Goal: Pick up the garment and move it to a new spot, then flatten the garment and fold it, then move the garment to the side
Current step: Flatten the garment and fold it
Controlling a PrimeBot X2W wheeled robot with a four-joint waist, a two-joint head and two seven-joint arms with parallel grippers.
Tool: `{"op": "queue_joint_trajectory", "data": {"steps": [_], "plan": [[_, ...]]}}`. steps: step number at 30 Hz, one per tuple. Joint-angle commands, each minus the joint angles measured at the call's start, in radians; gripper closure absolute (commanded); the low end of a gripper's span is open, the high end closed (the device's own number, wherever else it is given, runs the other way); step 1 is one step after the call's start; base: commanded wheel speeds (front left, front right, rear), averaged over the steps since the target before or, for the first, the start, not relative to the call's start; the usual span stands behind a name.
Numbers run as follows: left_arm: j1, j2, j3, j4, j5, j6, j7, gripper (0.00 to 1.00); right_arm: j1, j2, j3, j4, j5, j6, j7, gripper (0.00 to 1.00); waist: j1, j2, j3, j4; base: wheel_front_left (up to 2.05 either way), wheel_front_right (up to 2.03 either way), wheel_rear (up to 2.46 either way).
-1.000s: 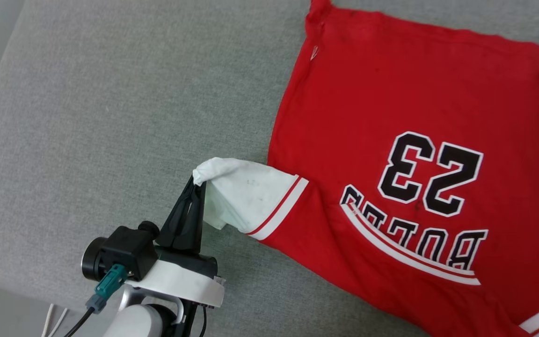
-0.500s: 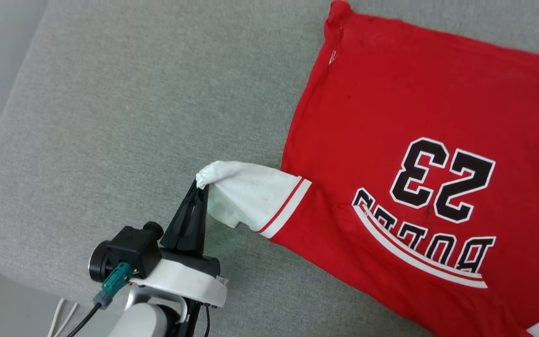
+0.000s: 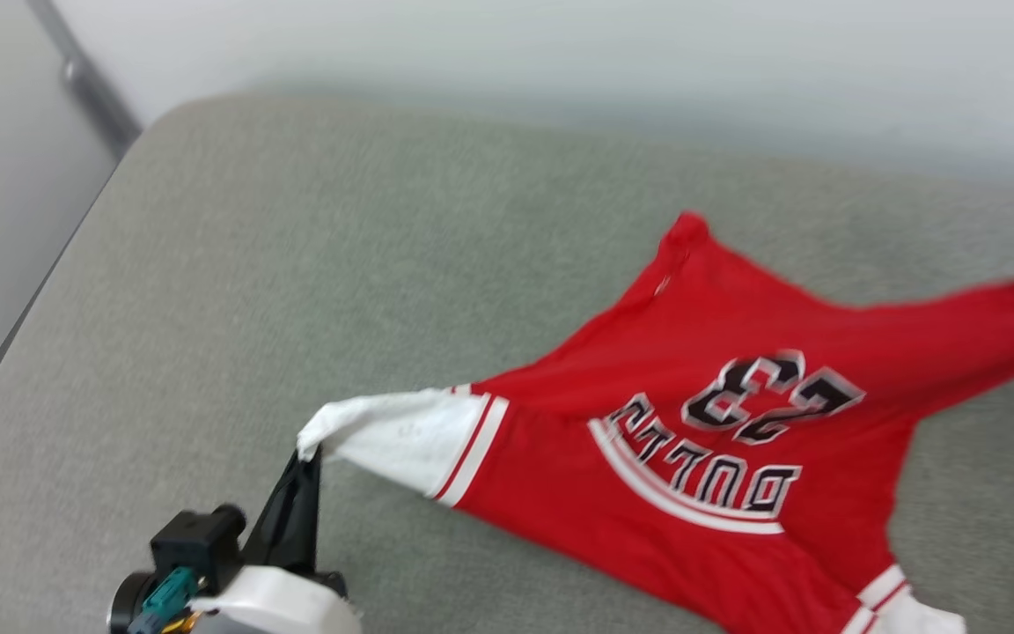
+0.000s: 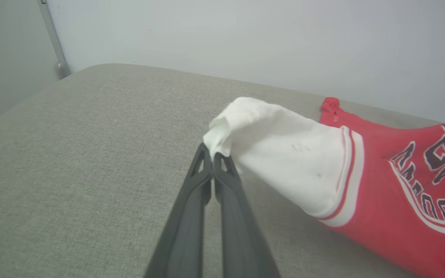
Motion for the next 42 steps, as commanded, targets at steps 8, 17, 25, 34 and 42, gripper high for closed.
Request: {"op": "queue_joint_trajectory", "data": {"steps": [8, 17, 25, 34, 42], "plan": [[0.100, 0.040, 0.038, -0.030, -0.026, 0.041, 0.028, 1.00, 0.469, 0.022, -0.082, -0.236, 0.045, -0.001, 0.053, 1.00, 0.0001, -0.0001, -0.159, -0.175, 0.00, 0.00, 0.00], [0.116, 0.059, 0.043, -0.038, -0.038, 0.046, 0.051, 1.00, 0.885, 0.242, -0.190, -0.337, 0.001, -0.001, 0.060, 1.00, 0.0001, -0.0001, -0.166, -0.245, 0.00, 0.00, 0.00], [0.125, 0.071, 0.043, -0.052, -0.042, 0.057, 0.068, 1.00, 0.866, 0.331, -0.256, -0.447, -0.023, -0.001, -0.215, 0.00, 0.0001, -0.0001, -0.160, -0.275, 0.00, 0.00, 0.00], [0.058, 0.073, 0.028, -0.077, -0.028, 0.044, 0.078, 1.00, 0.655, 0.331, -0.224, -0.415, 0.001, -0.001, -0.583, 0.00, 0.0001, -0.0001, -0.083, -0.238, 0.00, 0.00, 0.00], [-0.049, 0.049, 0.000, -0.076, -0.011, 0.023, 0.057, 1.00, 0.407, 0.254, -0.016, -0.294, 0.055, 0.000, -0.360, 0.00, 0.0001, -0.0001, 0.028, -0.171, 0.00, 0.00, 0.00]]}}
